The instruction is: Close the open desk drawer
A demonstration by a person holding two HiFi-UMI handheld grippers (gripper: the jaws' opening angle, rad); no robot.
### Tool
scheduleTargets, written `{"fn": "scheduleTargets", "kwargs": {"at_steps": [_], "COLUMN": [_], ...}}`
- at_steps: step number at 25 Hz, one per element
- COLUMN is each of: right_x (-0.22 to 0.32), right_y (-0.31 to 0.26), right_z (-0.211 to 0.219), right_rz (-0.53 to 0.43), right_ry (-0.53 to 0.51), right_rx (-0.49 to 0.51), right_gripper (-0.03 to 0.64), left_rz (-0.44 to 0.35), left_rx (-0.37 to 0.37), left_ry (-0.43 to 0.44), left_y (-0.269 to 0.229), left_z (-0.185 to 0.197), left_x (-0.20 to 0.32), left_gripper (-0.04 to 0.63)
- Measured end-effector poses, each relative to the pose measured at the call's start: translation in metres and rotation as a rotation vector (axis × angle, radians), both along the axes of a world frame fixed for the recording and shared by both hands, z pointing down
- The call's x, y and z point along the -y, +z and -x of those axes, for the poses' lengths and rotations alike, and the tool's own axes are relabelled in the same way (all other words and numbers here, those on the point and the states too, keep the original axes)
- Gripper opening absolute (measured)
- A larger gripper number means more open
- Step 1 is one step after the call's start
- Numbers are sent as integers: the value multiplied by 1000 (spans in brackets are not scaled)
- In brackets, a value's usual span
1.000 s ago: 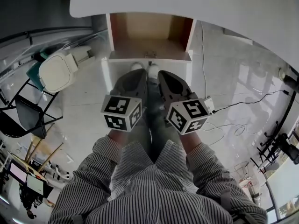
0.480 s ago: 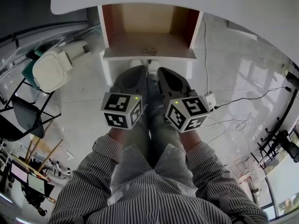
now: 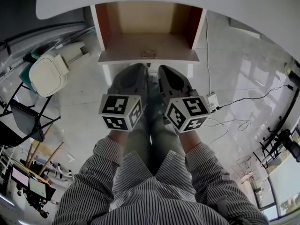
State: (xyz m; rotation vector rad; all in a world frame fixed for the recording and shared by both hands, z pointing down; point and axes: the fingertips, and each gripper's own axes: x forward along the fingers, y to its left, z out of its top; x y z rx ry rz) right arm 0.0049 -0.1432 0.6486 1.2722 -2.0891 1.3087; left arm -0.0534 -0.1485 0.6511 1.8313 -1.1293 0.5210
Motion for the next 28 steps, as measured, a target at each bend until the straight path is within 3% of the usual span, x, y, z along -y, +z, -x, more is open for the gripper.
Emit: {"fn": "scheduleTargets", "kwargs": {"at_steps": [28], "right_x": [22], "right_y": [14], "right_z": [-10], "right_rz": [-103], "right_ry": [85], "right_rx": [2], "right_gripper": [17], "left_rz": [-110], "left_rx": [-33], "left_ry": [-73], "left_y": [12], "left_z": [8], "left_x": [19], "left_gripper": [15]}}
